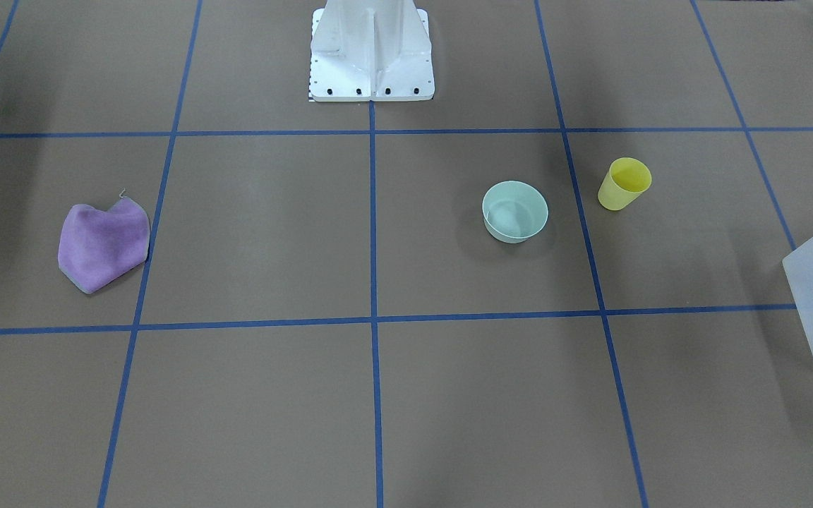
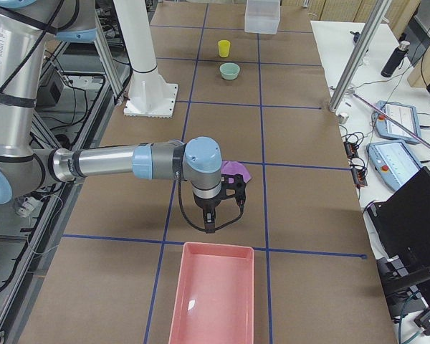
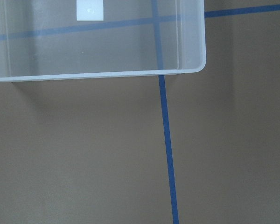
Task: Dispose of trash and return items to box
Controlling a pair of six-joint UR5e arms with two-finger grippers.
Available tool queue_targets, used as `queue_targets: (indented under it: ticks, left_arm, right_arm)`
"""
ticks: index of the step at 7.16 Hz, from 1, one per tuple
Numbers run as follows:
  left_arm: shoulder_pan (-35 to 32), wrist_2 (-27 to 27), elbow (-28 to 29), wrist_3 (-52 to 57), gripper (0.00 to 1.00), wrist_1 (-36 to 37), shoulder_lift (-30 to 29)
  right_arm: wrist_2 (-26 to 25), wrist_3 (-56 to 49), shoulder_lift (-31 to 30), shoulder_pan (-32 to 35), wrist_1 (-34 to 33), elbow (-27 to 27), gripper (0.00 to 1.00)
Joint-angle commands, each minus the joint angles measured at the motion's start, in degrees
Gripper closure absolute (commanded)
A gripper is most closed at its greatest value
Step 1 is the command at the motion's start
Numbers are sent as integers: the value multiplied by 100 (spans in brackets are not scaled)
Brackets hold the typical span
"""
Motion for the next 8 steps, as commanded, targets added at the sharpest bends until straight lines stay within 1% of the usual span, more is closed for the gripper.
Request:
queue_targets:
  ticks: [1,2,3,4,5,6,7,8]
  left_arm:
    - [0,9,-17,0,1,0,-9]
    - [0,35,-79,0,1,-17,-70]
    - [9,35,-166,9,1,-17,-280]
    - [9,-35,-245,26,1,-226,-578]
    - [9,-27,-124,-8,1,-1647,-859]
    - [18,-192,251,-278,1,-2801,-792]
    - [26,-533,551,-290,1,-3152,-757]
    - [79,-649,545,-551,1,-3608,-713]
  right_arm:
    - [38,-48,-9,-81,103,132,0]
    - [30,-13,9,-91,461,185,0]
    - [4,22,35,-91,1378,29,0]
    - [160,74,79,-82,1953,-364,0]
    - [457,414,53,-82,2028,-455,0]
    - [582,444,9,-82,2186,-561,0]
    - [618,522,78,-82,2483,-579,0]
    - [645,1106,96,-195,2625,-501,0]
